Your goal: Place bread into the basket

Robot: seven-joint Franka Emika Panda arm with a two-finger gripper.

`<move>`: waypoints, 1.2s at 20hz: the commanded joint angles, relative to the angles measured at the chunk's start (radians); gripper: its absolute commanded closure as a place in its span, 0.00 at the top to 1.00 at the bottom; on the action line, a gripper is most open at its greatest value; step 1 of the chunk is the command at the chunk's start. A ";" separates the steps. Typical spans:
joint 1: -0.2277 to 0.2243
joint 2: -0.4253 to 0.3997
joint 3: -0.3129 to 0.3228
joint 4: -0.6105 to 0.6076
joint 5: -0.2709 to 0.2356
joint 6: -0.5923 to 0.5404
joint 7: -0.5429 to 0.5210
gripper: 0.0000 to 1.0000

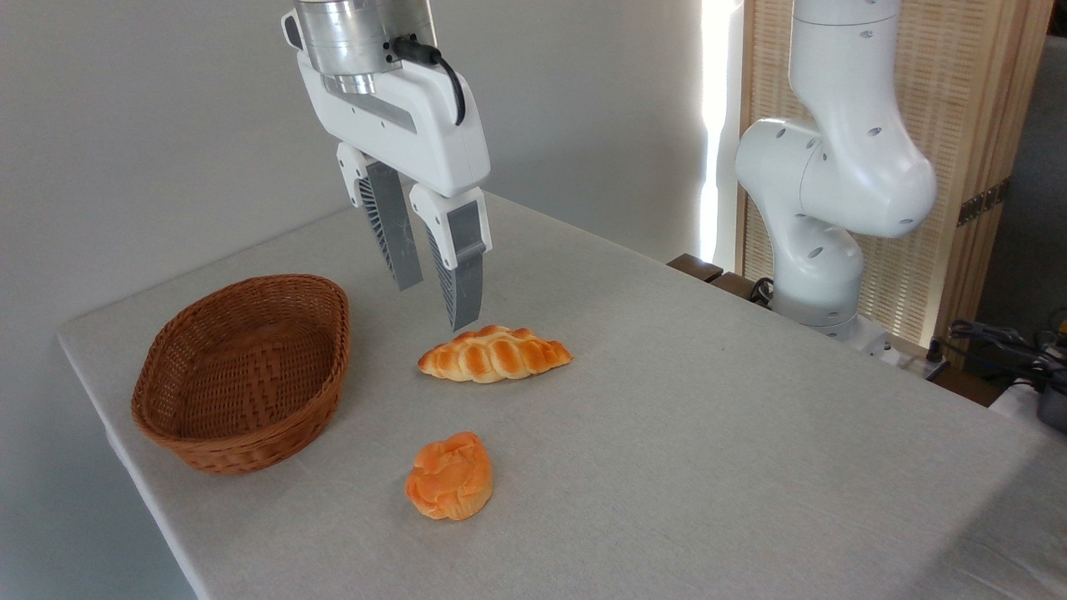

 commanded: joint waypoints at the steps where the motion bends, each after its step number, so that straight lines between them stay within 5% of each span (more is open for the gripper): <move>1: -0.013 -0.047 0.007 -0.092 -0.025 0.075 0.018 1.00; 3: -0.018 -0.064 -0.004 -0.130 -0.027 0.098 0.018 1.00; 7: -0.110 -0.064 -0.017 -0.204 -0.024 0.132 0.018 1.00; 12: -0.194 -0.168 -0.017 -0.452 -0.013 0.343 0.022 1.00; 19: -0.260 -0.186 -0.017 -0.585 -0.013 0.374 0.310 1.00; 24: -0.294 -0.186 -0.017 -0.646 -0.013 0.373 0.357 1.00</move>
